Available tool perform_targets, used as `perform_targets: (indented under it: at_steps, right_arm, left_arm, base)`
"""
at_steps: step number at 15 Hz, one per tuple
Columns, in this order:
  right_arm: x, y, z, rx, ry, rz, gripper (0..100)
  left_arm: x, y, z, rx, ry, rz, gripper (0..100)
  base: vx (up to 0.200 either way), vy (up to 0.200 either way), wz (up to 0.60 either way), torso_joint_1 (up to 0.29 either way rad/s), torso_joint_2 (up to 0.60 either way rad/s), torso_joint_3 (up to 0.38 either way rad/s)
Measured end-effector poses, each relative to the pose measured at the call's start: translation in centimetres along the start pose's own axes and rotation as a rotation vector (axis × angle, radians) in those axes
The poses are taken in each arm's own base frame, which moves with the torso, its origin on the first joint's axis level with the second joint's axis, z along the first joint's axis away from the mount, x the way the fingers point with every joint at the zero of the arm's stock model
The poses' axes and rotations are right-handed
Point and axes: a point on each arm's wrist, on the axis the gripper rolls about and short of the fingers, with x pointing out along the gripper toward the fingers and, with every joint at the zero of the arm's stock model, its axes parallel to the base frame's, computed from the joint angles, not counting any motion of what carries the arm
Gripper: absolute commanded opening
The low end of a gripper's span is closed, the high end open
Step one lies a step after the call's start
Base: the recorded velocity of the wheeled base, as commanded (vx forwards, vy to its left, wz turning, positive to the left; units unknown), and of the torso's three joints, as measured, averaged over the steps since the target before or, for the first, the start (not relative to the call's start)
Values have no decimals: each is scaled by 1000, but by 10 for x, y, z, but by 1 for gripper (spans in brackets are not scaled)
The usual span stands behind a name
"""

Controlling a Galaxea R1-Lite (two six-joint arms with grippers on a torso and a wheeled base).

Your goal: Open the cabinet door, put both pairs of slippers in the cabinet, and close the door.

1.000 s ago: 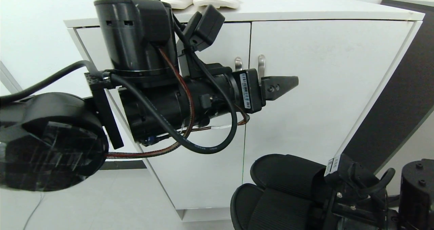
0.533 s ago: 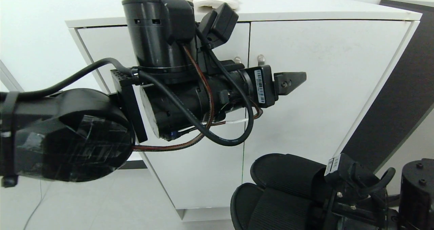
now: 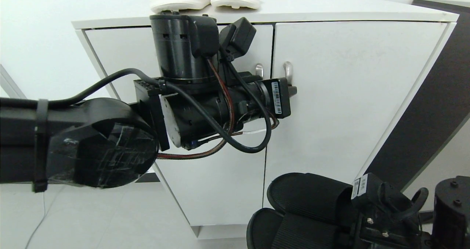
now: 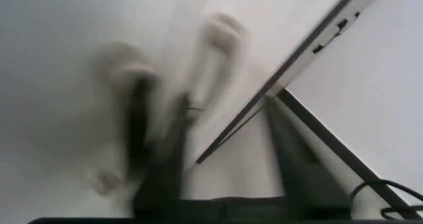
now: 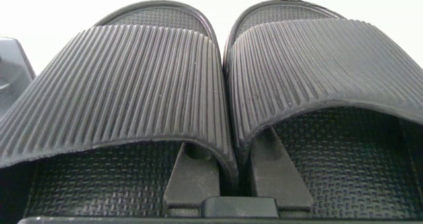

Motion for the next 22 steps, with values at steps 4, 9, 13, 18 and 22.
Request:
perform_targets:
  at_steps: [4,9,13,18,22]
  right_arm:
    - [-7,3,-4,-2,-2,82,0]
    - [-13,5,-7,-12,-5,122,0]
    - [-15,6,-7,-20,-10,137,0]
    - [-15,6,-9,-21,-5,137,0]
    - [-16,7,-9,-35,-8,136,0]
  left_arm:
    - [-14,-6,0,-4,8,-33,0]
    - [-37,-14,-3,-7,21,-55,0]
    - [-56,-26,-5,-6,32,-94,0]
    - [-91,-34,-3,-5,14,-133,0]
    - [-93,-17,4,-3,-5,-96,0]
  base:
    - [0,0,0,0,0,0]
    - [0,0,0,0,0,0]
    - [0,0,0,0,0,0]
    - [0,0,0,0,0,0]
    - [0,0,0,0,0,0]
